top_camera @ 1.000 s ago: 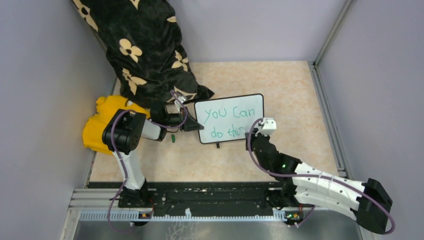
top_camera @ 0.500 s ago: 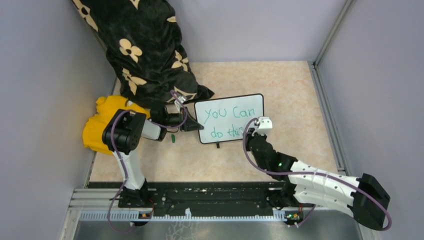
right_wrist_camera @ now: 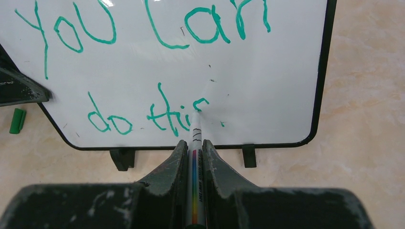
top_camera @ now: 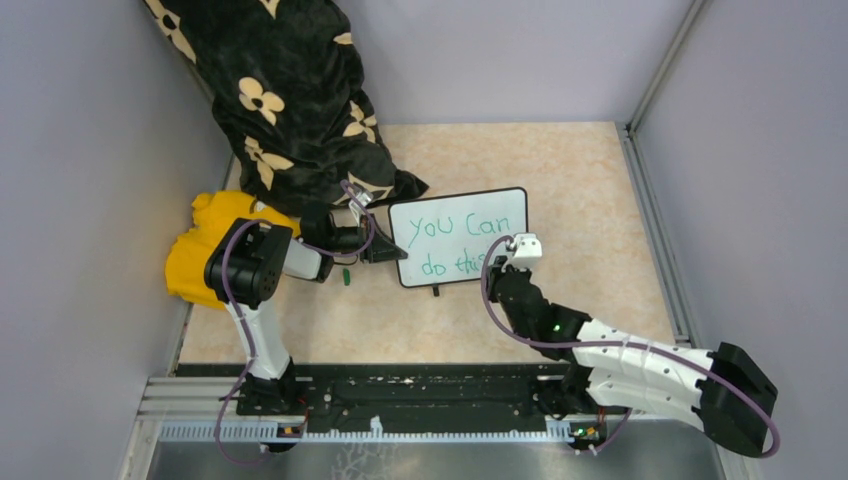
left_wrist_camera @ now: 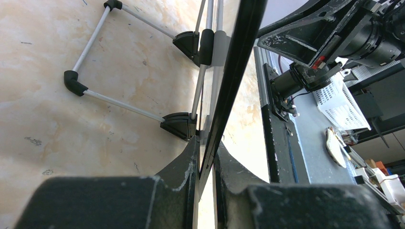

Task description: Write a sentence on the whiteboard

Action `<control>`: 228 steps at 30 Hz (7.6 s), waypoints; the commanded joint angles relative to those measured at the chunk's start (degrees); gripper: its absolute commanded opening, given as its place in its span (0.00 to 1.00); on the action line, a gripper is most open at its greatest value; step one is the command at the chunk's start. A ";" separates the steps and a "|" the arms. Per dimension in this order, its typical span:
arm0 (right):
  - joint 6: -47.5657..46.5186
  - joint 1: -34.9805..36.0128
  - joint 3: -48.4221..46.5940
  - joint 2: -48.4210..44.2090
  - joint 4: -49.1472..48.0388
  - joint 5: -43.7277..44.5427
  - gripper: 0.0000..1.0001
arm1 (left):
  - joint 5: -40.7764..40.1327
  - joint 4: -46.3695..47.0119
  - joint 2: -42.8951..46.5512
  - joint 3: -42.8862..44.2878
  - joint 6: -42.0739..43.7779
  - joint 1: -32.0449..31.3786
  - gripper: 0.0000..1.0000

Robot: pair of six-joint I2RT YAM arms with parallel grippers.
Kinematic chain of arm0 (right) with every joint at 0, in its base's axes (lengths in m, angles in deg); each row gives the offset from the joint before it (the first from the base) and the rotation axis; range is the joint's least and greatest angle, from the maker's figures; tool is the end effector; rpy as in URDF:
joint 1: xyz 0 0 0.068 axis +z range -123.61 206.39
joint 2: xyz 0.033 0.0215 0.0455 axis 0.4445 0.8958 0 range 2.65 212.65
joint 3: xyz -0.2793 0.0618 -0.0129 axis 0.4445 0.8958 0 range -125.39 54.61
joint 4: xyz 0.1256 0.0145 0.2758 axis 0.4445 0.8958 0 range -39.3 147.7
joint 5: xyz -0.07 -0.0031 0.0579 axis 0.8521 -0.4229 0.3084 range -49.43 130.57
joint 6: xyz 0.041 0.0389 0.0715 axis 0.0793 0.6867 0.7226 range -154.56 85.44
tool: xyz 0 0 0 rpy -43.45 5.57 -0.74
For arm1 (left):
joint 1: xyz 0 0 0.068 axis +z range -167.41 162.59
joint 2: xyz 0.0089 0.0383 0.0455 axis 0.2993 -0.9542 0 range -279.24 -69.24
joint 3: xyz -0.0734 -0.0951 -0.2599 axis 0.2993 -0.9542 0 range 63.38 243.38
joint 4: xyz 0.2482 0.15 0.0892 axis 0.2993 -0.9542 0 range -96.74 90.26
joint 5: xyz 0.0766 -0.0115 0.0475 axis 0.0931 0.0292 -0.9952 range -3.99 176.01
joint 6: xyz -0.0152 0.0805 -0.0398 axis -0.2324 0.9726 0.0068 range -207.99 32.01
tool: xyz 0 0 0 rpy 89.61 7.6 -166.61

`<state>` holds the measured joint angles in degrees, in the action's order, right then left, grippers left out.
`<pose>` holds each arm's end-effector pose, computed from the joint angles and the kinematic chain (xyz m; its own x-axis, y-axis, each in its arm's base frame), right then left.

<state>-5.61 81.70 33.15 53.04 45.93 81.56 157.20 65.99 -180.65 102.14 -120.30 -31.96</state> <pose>0.1855 0.1740 0.1846 -0.3394 0.1517 -0.9283 -0.1324 0.9694 0.2068 0.3334 -0.1662 0.1018 -0.6281 -0.0150 -0.7780 0.7748 0.0804 -0.6271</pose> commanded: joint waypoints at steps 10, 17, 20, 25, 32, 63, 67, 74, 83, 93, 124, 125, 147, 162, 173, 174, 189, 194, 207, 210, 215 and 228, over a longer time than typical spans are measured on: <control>0.30 -1.67 -1.36 0.80 -1.55 2.01 0.00 | -0.36 -4.65 -0.73 0.21 0.06 -0.48 0.17; 1.34 -1.78 -0.53 -0.43 0.88 2.55 0.00 | -0.32 -4.65 -0.73 0.23 0.06 -0.48 0.17; 1.77 -1.81 0.11 -1.18 1.91 2.68 0.00 | -0.36 -4.65 -0.69 0.17 0.04 -0.48 0.17; 2.42 -1.78 0.93 -2.50 3.45 2.91 0.00 | -0.35 -4.64 -0.69 0.18 0.06 -0.48 0.17; 3.61 -1.78 2.00 -2.93 4.69 2.42 0.00 | -0.36 -4.65 -0.73 0.20 0.06 -0.48 0.17; 3.55 -1.78 -0.45 -2.03 2.15 -2.94 0.00 | -0.45 -4.91 -0.82 0.25 0.32 -0.48 0.17; 2.20 -1.78 -1.33 -8.70 6.76 -3.46 0.00 | -0.35 -4.93 -0.81 0.23 0.32 -0.48 0.18; 0.28 -1.83 -2.36 -18.84 14.28 0.04 0.00 | -0.27 -5.01 -0.64 0.33 0.28 -0.48 0.19; 2.37 -1.78 1.86 -19.77 12.69 2.27 0.00 | -0.38 -5.34 -0.73 0.38 0.32 -0.48 0.19; 3.03 -1.78 2.71 -17.29 9.36 1.91 0.00 | -0.45 -7.67 -0.78 0.94 1.50 -0.48 0.19; -2.87 -1.74 1.28 -13.65 9.89 -2.41 0.00 | -0.49 -8.52 -0.91 1.13 1.85 -0.48 0.19; -2.88 -1.73 1.25 -13.55 9.88 -2.31 0.00 | -0.53 -8.50 -0.91 1.15 1.87 -0.48 0.19; 1.19 -1.78 2.31 -11.02 5.22 4.99 0.00 | -0.49 -8.78 -1.05 1.30 1.77 -0.48 0.19; 1.35 -1.78 2.17 -9.36 3.61 4.14 0.00 | -0.53 -9.14 -1.15 1.40 1.99 -0.48 0.19; 1.55 -1.85 2.34 -7.90 3.03 4.05 0.00 | -0.71 -9.32 -1.00 1.40 2.23 -0.48 0.19; 1.50 -1.86 2.25 -7.75 3.03 4.01 0.00 | -0.71 -9.33 -1.00 1.35 2.25 -0.48 0.19; 1.68 -3.14 3.00 -6.88 2.17 3.24 0.00 | -0.82 -10.41 -1.00 1.57 2.70 -0.48 0.19; 1.68 -3.53 3.14 -6.57 1.90 2.93 0.00 | -0.86 -10.62 -0.97 1.57 2.87 -0.48 0.19; 2.17 -4.15 3.98 -5.68 1.81 2.36 0.00 | -0.80 -10.87 -1.08 1.74 2.79 -0.48 0.19; 2.26 -4.39 4.07 -5.43 2.00 2.23 0.00 | -0.84 -10.88 -1.10 1.73 2.78 -0.48 0.19; 2.42 -4.51 4.19 -5.48 2.40 2.24 0.00 | -0.82 -10.95 -1.11 1.75 2.78 -0.48 0.19; 2.69 -5.58 4.19 -4.12 2.68 1.78 0.00 | -0.80 -10.91 -1.26 1.84 2.61 -0.48 0.20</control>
<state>-3.43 77.35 37.09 47.75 49.64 83.36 158.12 60.49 -180.65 104.04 -118.31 -32.05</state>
